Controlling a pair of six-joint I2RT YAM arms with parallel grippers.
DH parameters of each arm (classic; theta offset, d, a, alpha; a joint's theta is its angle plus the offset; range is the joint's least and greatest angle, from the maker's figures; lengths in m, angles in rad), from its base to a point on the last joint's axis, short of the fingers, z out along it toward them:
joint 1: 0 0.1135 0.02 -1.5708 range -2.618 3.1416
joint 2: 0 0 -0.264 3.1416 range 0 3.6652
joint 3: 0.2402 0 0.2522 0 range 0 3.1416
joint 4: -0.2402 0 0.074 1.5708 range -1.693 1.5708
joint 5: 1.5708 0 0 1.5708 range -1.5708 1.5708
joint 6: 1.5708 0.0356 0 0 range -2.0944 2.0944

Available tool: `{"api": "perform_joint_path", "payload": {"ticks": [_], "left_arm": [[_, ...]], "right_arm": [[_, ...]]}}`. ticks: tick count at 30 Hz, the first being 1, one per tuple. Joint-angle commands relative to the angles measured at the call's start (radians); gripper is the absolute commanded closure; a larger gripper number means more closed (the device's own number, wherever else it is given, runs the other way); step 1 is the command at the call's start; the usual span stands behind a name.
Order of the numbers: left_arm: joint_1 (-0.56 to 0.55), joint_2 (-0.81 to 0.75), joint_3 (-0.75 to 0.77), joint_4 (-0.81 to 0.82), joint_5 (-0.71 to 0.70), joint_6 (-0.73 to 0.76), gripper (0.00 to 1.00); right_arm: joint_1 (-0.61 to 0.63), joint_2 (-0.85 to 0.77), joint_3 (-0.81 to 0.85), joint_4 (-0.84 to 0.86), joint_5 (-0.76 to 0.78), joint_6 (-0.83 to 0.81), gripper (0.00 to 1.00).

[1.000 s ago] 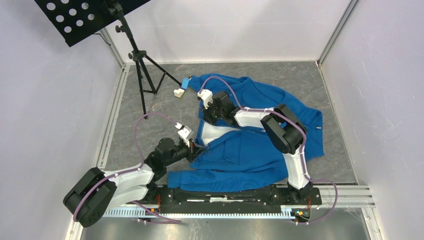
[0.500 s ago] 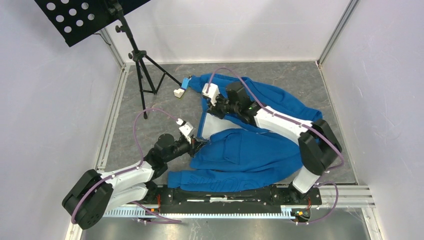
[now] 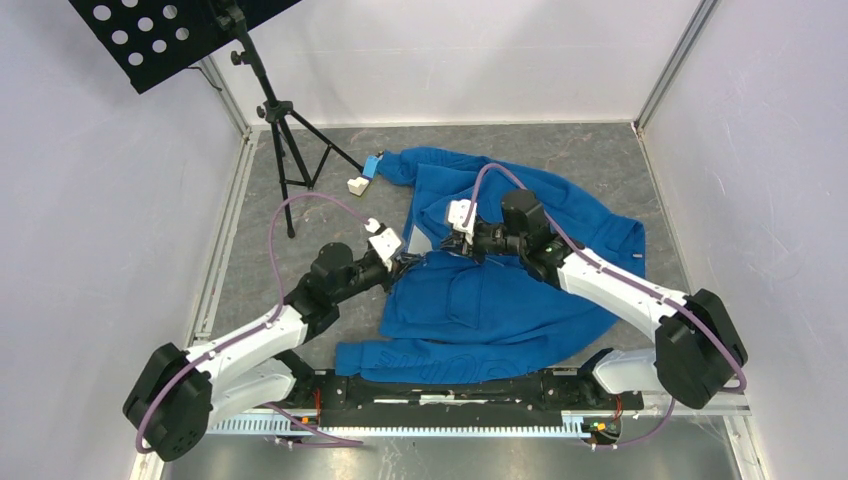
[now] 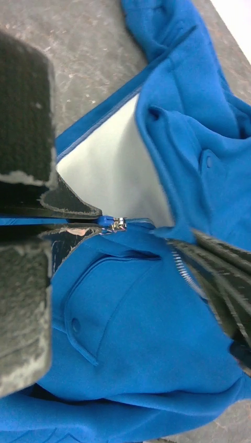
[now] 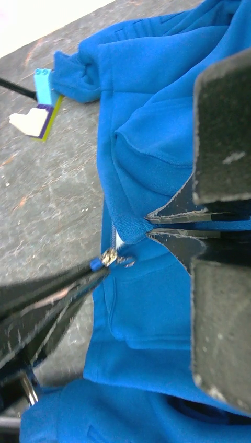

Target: Zip up the jacket

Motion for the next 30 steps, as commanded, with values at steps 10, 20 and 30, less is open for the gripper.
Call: {"api": "perform_joint_path", "payload": {"ticks": [10,20,30], "left_arm": [[0.008,0.087,0.221,-0.321,0.219,0.272,0.98],[0.010,0.021,0.172,-0.287,0.204,0.292,0.98],[0.010,0.025,0.157,-0.241,0.218,0.284,0.98]], "right_arm": [[-0.016,-0.071,-0.107,0.229,-0.082,-0.094,1.00],[-0.032,-0.034,-0.092,0.193,-0.218,-0.129,1.00],[-0.031,-0.019,-0.080,0.182,-0.249,-0.119,1.00]]}}
